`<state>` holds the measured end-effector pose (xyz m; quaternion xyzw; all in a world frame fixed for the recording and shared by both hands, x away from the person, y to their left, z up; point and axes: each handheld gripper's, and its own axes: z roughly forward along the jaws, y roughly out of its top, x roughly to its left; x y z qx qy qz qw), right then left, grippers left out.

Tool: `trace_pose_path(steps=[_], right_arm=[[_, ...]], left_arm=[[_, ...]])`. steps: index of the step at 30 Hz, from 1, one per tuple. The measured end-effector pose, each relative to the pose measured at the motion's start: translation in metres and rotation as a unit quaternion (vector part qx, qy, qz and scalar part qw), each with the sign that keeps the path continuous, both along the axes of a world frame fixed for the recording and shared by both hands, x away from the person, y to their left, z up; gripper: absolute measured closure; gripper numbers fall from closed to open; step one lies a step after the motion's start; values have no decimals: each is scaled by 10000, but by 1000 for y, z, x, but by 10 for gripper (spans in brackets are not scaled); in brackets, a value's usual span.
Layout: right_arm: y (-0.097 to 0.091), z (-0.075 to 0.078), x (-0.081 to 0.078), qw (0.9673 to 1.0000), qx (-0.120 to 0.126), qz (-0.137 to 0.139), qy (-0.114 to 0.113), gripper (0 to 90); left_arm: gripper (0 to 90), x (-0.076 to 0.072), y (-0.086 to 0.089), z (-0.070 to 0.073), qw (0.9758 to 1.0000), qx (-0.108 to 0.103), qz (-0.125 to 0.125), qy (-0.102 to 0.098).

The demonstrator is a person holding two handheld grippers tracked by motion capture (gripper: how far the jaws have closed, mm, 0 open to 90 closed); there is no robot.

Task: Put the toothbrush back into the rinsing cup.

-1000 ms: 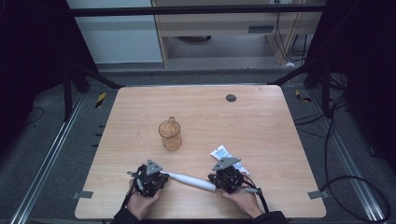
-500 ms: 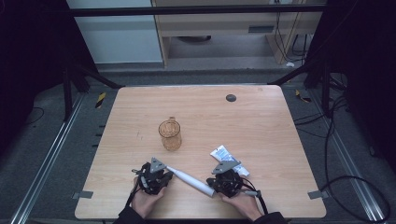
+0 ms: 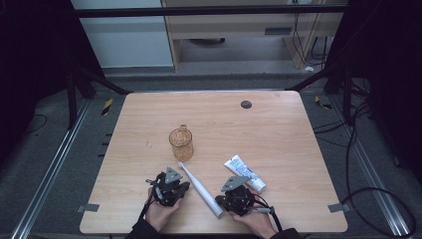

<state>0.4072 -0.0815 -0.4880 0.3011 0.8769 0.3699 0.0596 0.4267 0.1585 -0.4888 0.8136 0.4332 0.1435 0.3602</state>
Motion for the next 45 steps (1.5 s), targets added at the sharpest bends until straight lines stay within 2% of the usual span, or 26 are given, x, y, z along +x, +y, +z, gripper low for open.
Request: trace_pose_path(steps=[13, 21, 28, 34, 41, 43, 45], right_arm=[[10, -5, -4, 9998, 32, 209, 44, 879], [15, -6, -6, 9997, 57, 216, 73, 872], [18, -6, -6, 9997, 110, 221, 85, 869], [22, -7, -6, 9996, 120, 242, 53, 867], [22, -6, -6, 9996, 215, 173, 8, 865], [16, -2, -5, 9995, 289, 79, -55, 865], [3, 5, -1, 9991, 364, -137, -183, 858]], left_arm=[[897, 3, -12, -3, 9999, -21, -133, 44], [897, 4, -22, -5, 9997, 21, -259, 51], [897, 7, -25, -4, 9996, -24, -268, 27], [897, 9, -25, -4, 9995, -149, -277, 100], [897, 11, -18, 2, 9994, -295, -156, 46], [896, 11, -13, 5, 9994, -341, -104, 7], [896, 11, -9, 9, 9992, -409, -42, -29]])
